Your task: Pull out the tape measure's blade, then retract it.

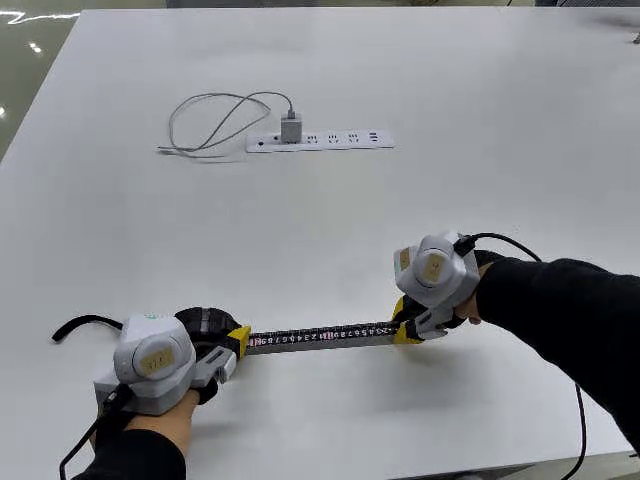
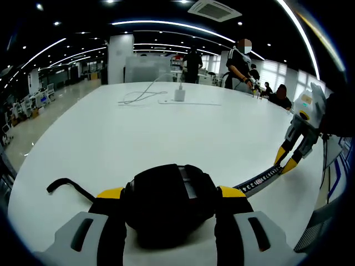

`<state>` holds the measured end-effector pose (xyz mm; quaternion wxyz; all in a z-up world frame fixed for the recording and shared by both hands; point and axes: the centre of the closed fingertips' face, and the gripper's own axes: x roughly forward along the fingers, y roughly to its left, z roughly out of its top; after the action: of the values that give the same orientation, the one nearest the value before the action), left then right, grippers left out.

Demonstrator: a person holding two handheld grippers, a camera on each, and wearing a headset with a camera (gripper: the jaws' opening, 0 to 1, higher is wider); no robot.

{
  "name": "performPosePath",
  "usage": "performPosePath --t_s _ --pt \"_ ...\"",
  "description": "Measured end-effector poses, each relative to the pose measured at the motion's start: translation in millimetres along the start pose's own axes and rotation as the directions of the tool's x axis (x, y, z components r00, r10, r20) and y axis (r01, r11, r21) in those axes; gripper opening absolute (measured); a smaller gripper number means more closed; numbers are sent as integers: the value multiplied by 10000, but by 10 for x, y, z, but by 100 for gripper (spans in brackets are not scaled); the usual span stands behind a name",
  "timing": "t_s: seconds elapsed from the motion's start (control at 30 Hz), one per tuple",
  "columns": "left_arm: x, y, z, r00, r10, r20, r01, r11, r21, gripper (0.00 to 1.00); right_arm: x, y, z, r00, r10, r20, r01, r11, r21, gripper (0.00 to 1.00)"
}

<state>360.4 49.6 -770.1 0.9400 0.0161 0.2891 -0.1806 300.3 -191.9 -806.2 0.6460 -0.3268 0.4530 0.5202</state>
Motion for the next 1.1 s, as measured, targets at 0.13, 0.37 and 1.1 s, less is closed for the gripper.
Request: performPosePath --t_s 0.13,0.37,1.1 --pt "-3 -1 3 10000 5 0 -5 10000 -7 60 8 -1 20 10000 -11 -40 11 10000 -68 10" --pt "-2 0 4 10000 -1 4 1 10000 -1 60 22 -1 48 10000 -31 -25 31 9999 -101 10" --pt "-3 2 -1 10000 -14 -31 14 10000 -23 60 61 2 133 10000 -60 15 60 9999 -122 10"
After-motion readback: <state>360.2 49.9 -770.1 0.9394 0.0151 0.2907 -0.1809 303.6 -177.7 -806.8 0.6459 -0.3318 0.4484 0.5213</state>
